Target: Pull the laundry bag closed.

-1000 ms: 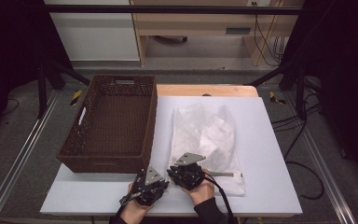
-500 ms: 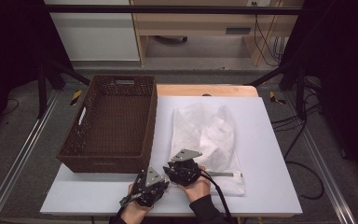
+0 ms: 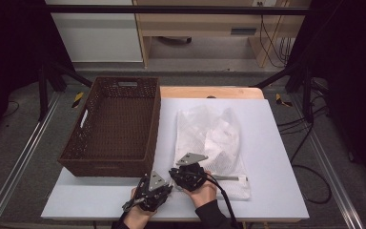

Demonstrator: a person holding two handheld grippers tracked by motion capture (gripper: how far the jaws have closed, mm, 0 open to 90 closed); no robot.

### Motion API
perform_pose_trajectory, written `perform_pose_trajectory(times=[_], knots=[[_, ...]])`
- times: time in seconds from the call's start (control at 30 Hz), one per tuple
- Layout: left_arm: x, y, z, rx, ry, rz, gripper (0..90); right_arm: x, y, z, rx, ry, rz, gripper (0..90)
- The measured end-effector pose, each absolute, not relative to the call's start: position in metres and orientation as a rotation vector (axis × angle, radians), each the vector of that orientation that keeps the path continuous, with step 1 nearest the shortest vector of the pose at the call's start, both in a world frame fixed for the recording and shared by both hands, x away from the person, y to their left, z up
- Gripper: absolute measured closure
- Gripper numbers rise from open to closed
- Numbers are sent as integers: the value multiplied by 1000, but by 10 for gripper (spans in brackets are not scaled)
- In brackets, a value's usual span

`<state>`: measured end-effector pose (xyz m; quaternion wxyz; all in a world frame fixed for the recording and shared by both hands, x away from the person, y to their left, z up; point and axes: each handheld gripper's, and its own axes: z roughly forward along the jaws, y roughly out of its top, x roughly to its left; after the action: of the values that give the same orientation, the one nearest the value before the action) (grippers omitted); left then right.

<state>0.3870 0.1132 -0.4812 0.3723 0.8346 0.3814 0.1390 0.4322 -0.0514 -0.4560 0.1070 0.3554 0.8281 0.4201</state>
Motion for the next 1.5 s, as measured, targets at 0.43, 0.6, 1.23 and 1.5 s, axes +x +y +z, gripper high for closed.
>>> perform_pose_trajectory(times=[0.43, 0.6, 1.23, 1.5], knots=[[387, 113, -481, 2137, 981, 355, 870, 422, -68, -463, 1072, 2459, 1240, 808], [387, 113, -482, 2133, 984, 357, 870, 421, -68, -465, 1074, 2478, 1226, 808], [386, 112, -481, 2148, 976, 366, 870, 428, -57, -467, 1065, 2517, 1270, 805], [386, 112, -481, 2147, 973, 367, 869, 429, -57, -466, 1080, 2494, 1239, 854]])
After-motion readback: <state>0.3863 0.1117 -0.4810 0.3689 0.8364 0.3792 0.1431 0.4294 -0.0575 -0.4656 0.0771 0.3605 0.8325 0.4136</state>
